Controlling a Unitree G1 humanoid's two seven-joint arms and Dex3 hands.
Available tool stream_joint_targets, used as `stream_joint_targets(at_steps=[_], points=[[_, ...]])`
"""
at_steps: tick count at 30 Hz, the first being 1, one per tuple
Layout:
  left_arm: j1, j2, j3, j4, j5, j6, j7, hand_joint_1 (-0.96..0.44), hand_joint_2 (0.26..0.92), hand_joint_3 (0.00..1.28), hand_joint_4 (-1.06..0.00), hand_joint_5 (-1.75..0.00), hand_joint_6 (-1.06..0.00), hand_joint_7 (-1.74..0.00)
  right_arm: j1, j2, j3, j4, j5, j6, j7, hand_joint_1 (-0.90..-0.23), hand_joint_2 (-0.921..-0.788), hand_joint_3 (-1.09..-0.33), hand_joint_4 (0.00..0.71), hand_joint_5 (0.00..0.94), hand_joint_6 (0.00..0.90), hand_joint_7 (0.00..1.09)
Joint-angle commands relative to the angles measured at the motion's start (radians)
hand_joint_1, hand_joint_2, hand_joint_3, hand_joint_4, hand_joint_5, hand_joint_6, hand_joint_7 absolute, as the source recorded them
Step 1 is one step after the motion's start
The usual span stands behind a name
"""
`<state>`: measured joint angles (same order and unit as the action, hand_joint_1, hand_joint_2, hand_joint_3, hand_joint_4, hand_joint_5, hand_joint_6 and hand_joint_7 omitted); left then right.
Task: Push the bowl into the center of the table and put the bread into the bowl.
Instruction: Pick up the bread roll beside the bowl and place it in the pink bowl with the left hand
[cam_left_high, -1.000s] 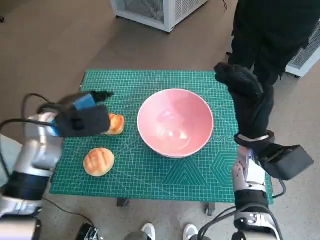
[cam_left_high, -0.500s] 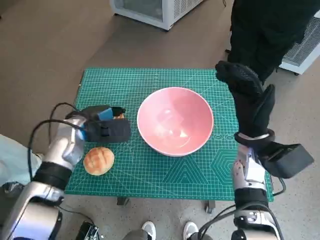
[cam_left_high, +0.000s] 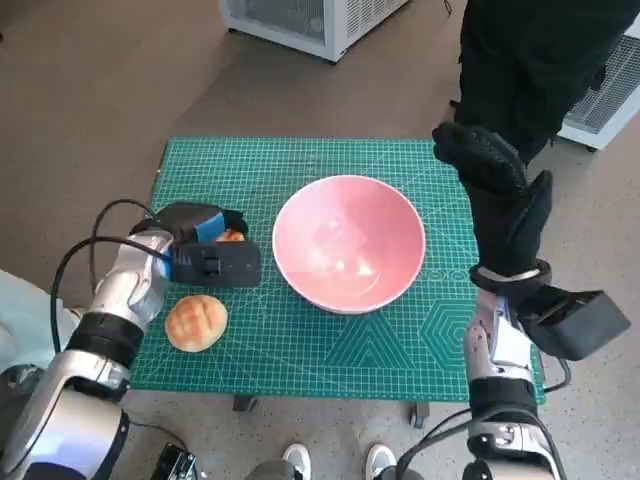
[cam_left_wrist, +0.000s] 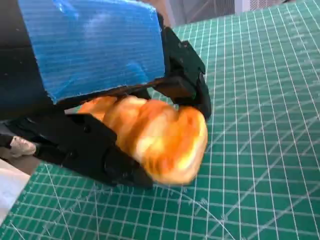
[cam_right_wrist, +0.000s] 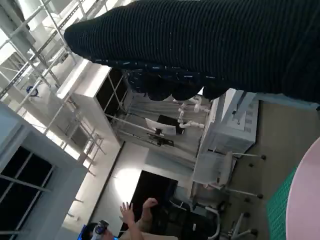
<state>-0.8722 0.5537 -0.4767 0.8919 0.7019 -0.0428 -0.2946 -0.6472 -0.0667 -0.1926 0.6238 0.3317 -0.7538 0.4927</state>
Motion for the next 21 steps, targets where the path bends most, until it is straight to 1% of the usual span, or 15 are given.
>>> stream_joint_targets(at_steps=[1,5,8,14,18,21], points=[[0.0,0.047,0.052,-0.115,-0.031,0.007,-0.018,0.0,0.906,0.03,-0.76,-1.16,-0.71,-1.01,0.024,0.001,-0.002,0.005,0.007,0.007,0.002,-0.788,-0.921,-0.726,0.219,0.004,0.16,0.42],[0.043,0.074,0.122,-0.279,-0.069,0.024,-0.017,0.0,0.907,0.03,-0.76,-1.18,-0.72,-0.99,0.023,0.001,-0.002,0.007,0.008,0.005,0.004,-0.788,-0.921,-0.728,0.219,0.004,0.157,0.42],[0.075,0.091,0.181,-0.393,-0.103,0.011,0.004,0.0,0.906,0.02,-0.77,-1.16,-0.72,-0.99,0.022,0.002,-0.001,0.008,0.007,0.002,0.004,-0.788,-0.921,-0.728,0.219,0.003,0.156,0.42],[0.137,0.097,0.288,-0.623,-0.171,0.013,0.009,0.0,0.896,0.02,-0.81,-1.06,-0.73,-1.04,0.022,0.003,-0.001,0.015,0.01,-0.001,0.01,-0.788,-0.921,-0.729,0.22,0.003,0.154,0.43],[0.168,0.084,0.334,-0.753,-0.203,0.009,0.007,0.0,0.894,0.02,-0.82,-1.05,-0.73,-1.05,0.023,0.003,-0.001,0.016,0.013,0.0,0.014,-0.788,-0.921,-0.729,0.219,0.003,0.152,0.43],[0.177,0.073,0.347,-0.821,-0.214,0.014,0.0,0.0,0.891,0.01,-0.83,-1.03,-0.73,-1.05,0.024,0.003,-0.001,0.015,0.014,0.0,0.015,-0.787,-0.921,-0.73,0.219,0.003,0.151,0.43]])
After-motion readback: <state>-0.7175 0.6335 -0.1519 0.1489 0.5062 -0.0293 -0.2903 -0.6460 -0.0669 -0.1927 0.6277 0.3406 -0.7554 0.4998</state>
